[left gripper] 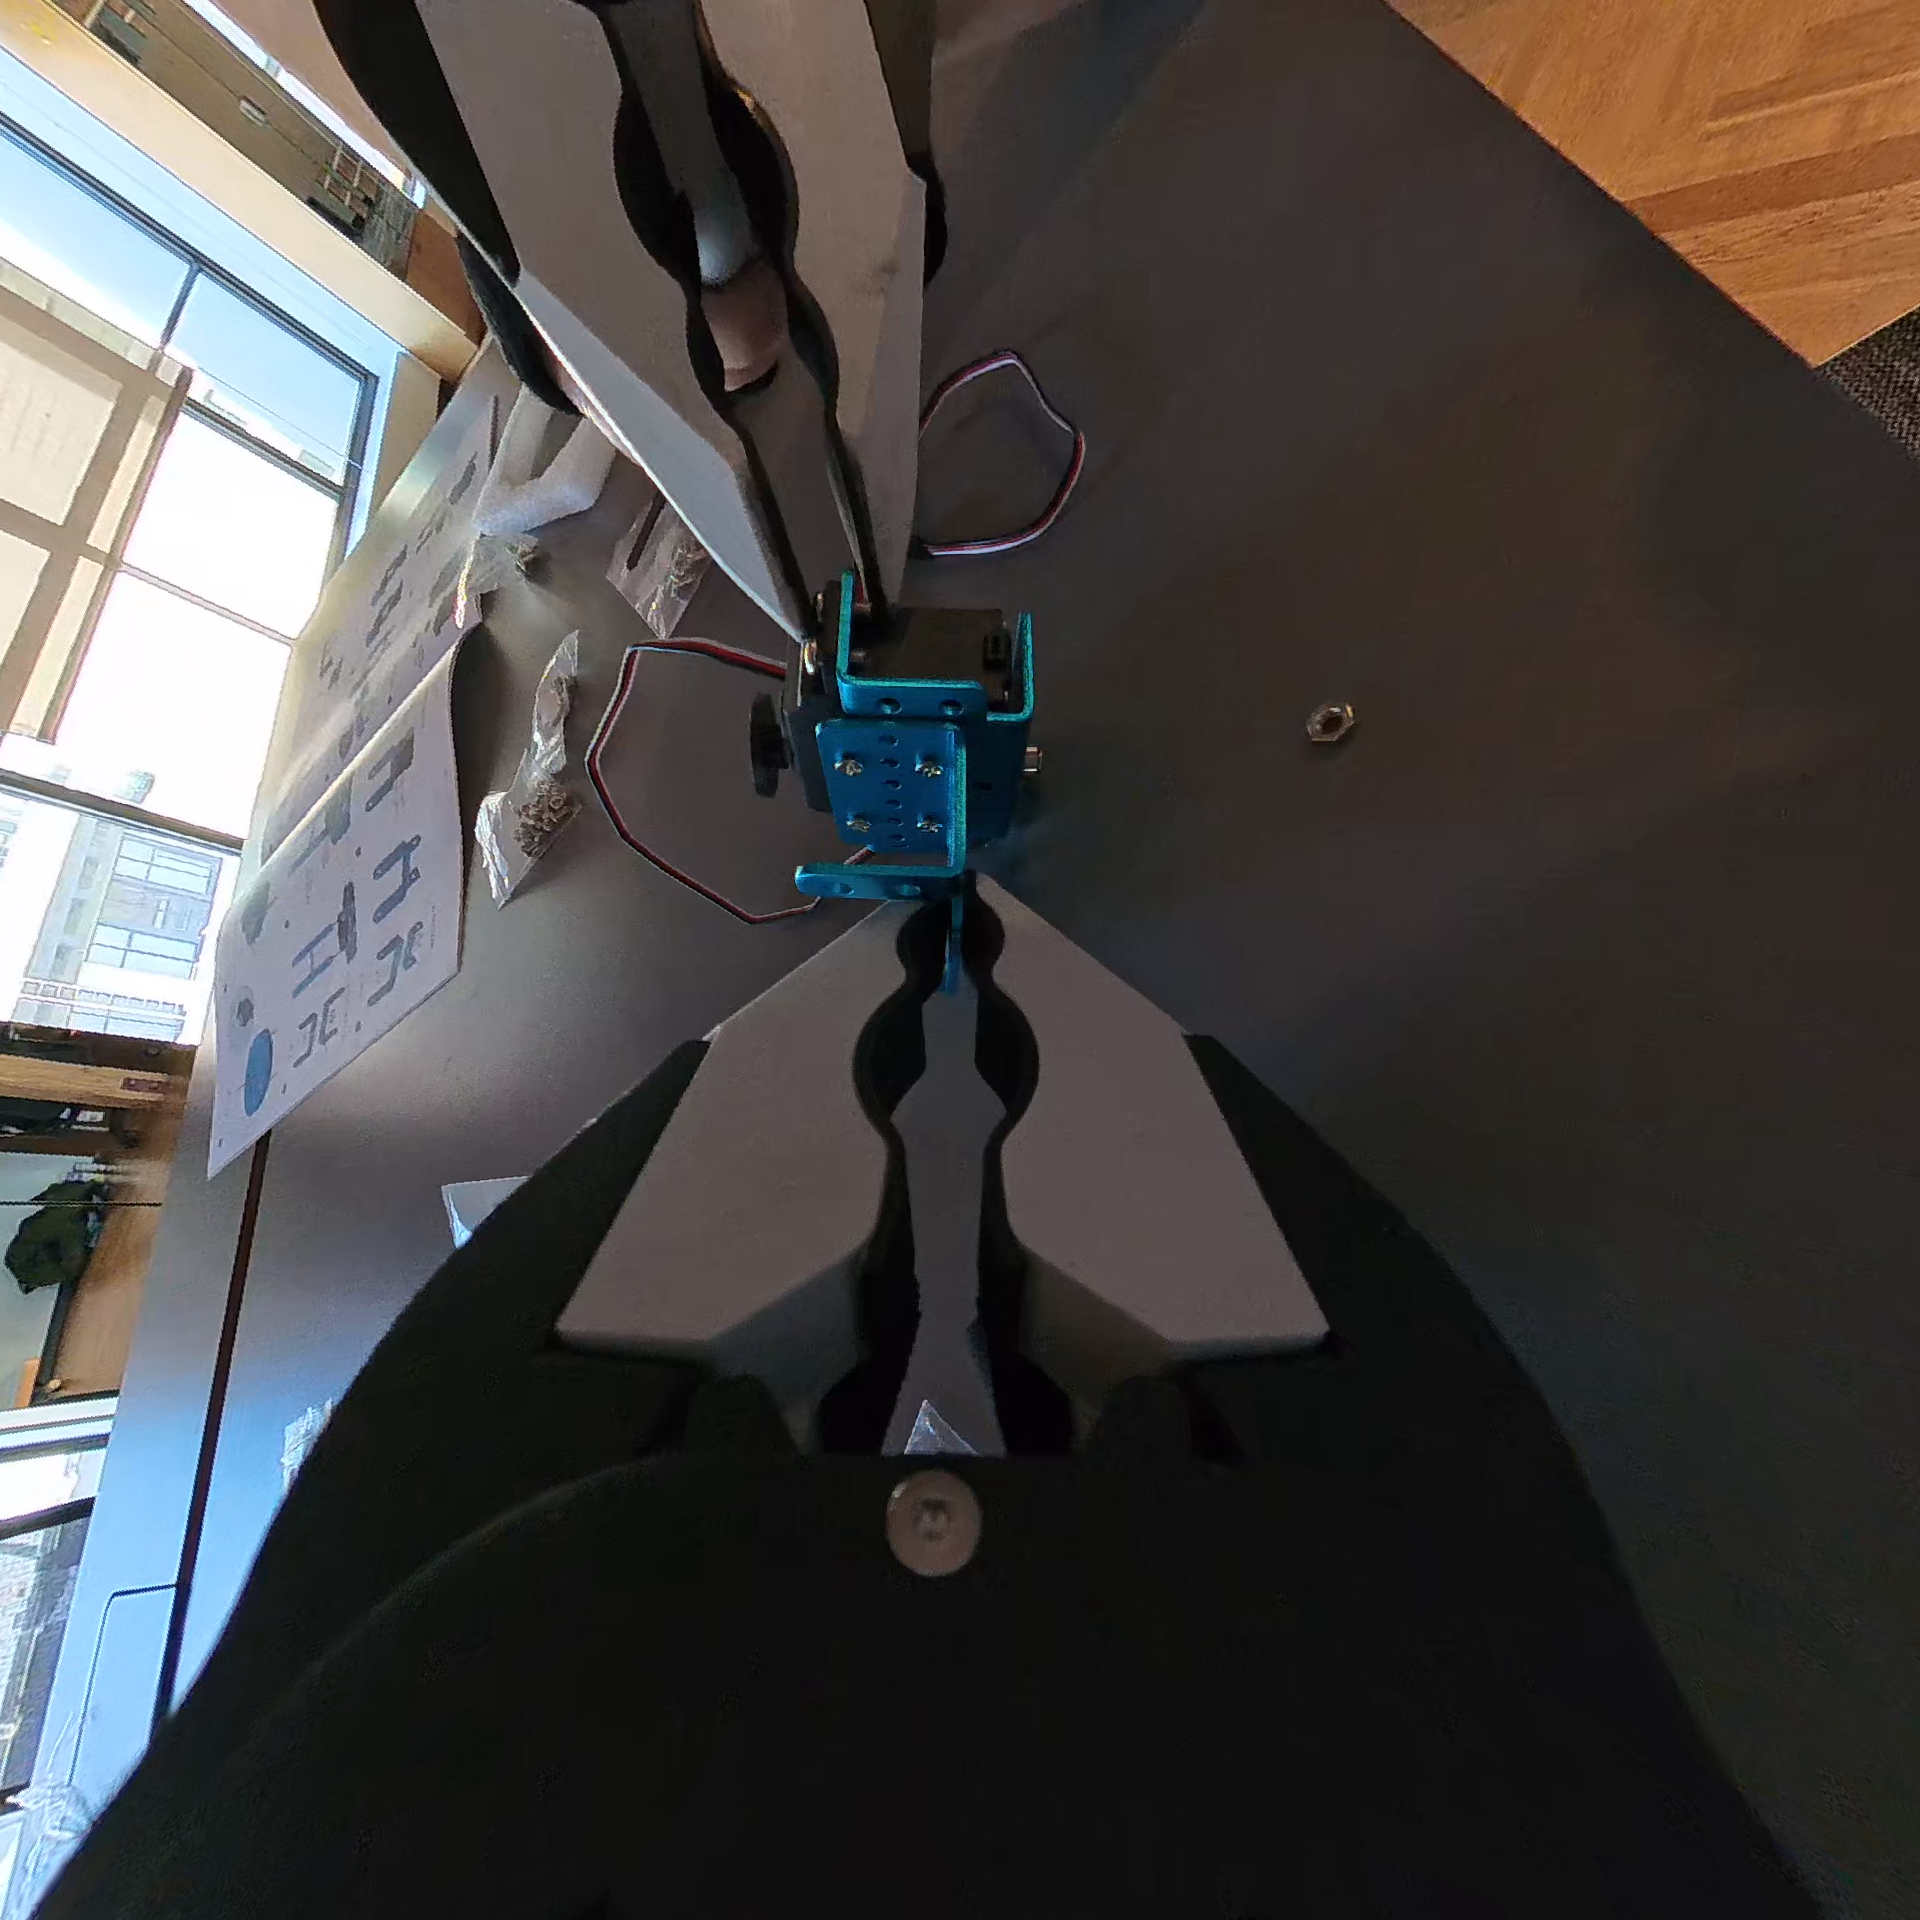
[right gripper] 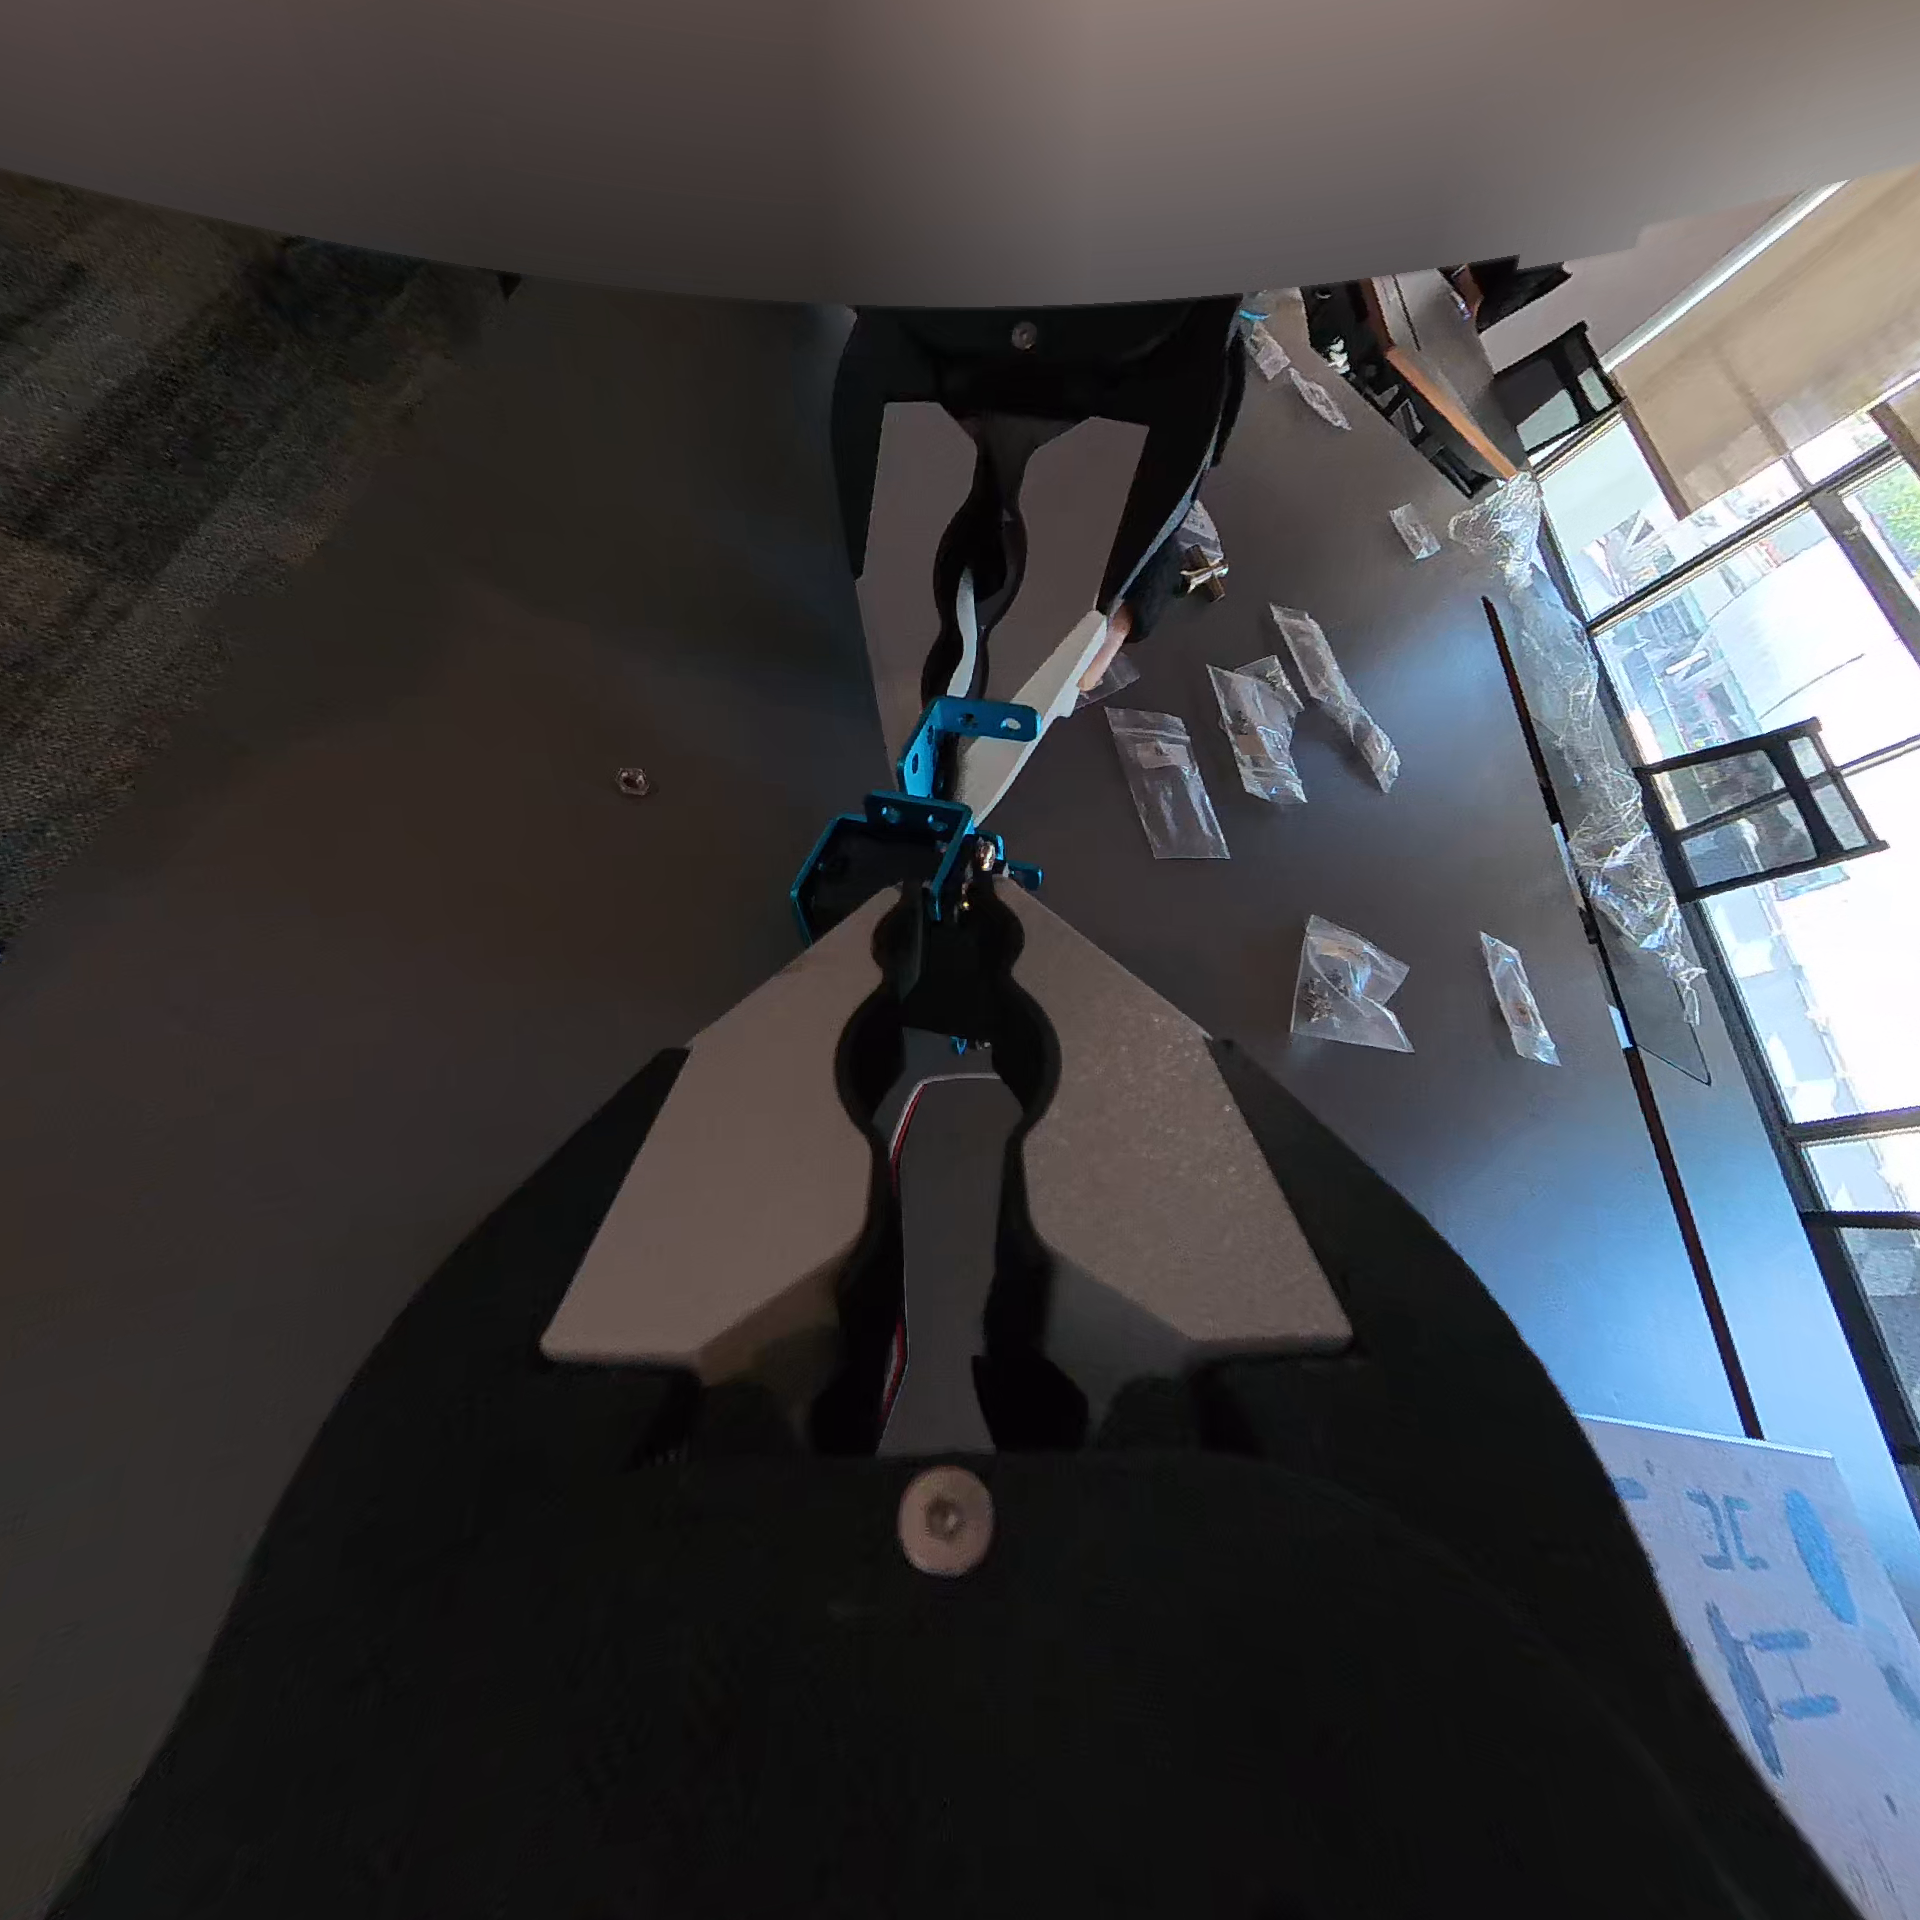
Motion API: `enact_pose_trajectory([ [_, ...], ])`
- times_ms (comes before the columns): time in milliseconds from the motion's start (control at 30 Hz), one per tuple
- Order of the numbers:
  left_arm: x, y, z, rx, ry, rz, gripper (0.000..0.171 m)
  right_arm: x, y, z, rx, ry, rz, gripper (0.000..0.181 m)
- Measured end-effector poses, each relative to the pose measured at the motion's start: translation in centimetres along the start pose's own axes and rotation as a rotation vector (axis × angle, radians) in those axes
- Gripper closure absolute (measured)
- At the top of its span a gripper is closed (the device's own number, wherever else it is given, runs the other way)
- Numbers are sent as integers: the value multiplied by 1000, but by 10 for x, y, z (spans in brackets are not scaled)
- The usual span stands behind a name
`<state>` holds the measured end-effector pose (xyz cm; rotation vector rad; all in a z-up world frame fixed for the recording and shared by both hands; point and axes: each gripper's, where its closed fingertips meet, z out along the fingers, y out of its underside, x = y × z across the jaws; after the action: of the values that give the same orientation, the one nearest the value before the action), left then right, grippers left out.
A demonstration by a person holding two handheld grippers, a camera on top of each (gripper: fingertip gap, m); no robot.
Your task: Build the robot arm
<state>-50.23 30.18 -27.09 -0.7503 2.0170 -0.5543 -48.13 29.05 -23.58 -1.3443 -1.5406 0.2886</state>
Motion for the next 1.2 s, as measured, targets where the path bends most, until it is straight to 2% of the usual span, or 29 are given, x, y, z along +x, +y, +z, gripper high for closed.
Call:
enact_pose_trajectory([
  [333, 1, 0, 0, -5, -4, 13, 170, 0, -1, -4, 34, -52, 84, 171],
  [633, 2, -1, 0, -5, -3, 22, 170, -1, -2, -3, 38, -55, 85, 171],
  [733, 2, -1, 0, -5, -2, 20, 170, -2, -2, -4, 48, -73, 112, 168],
  [833, 2, -1, 0, -8, -5, 28, 170, 4, -9, -7, 102, -75, 193, 155],
  [900, 2, -1, -1, -11, -9, 40, 170, 4, -15, -8, 136, -90, 220, 155],
  [1200, 3, -3, -1, -27, -35, 105, 170, -5, -1, 5, 26, -55, 75, 153],
])
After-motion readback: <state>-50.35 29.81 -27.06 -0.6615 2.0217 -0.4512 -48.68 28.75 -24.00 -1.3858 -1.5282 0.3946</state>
